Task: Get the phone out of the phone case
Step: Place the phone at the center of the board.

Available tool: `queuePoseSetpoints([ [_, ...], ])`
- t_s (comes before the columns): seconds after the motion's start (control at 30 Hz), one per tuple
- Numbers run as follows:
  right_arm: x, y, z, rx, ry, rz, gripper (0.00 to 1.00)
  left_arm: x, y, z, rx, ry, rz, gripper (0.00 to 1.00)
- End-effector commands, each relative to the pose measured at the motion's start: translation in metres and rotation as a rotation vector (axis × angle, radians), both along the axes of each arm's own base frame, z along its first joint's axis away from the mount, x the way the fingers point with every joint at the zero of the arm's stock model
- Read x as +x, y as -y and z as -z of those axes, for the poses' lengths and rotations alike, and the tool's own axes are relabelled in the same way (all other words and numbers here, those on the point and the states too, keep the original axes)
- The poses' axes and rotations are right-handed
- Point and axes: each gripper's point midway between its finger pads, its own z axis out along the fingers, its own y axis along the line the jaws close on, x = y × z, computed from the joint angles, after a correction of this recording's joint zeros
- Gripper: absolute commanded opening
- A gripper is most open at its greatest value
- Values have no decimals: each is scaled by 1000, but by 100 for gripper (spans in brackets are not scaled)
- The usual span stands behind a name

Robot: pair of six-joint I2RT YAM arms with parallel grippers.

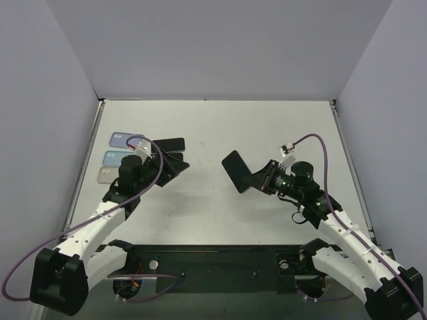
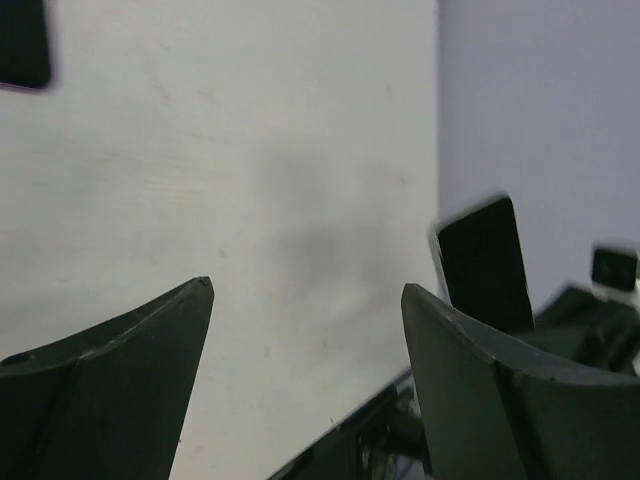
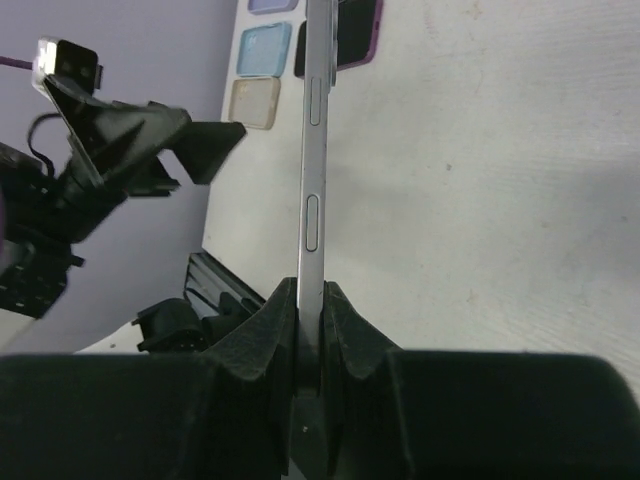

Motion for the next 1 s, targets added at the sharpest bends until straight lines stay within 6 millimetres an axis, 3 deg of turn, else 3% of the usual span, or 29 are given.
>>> queuePoseSetpoints([
  [0.0,5,-30,-64,249,153,-119,0,-58,88,-79,-263,431,418,88],
  [0.03,3,-34,-64,285,130,-131,0,-72,101,-76,-276,428,464,88],
  [0.1,1,-39,-74,337,151,-154,0,-81,112,-72,-293,416,474,87],
  [0.17,-5,-47,-77,349,158,-181,0,-92,120,-82,-369,454,502,87],
  [0.47,-26,-77,-90,367,194,-271,0,-84,126,-120,-506,515,480,87],
  [0.57,-24,-80,-90,385,188,-268,0,-83,125,-128,-562,516,467,74],
  [0.77,-20,-84,-88,417,176,-259,0,-77,122,-118,-601,476,440,53],
  [0.97,-18,-88,-89,449,164,-270,0,-62,110,-127,-658,478,360,16],
])
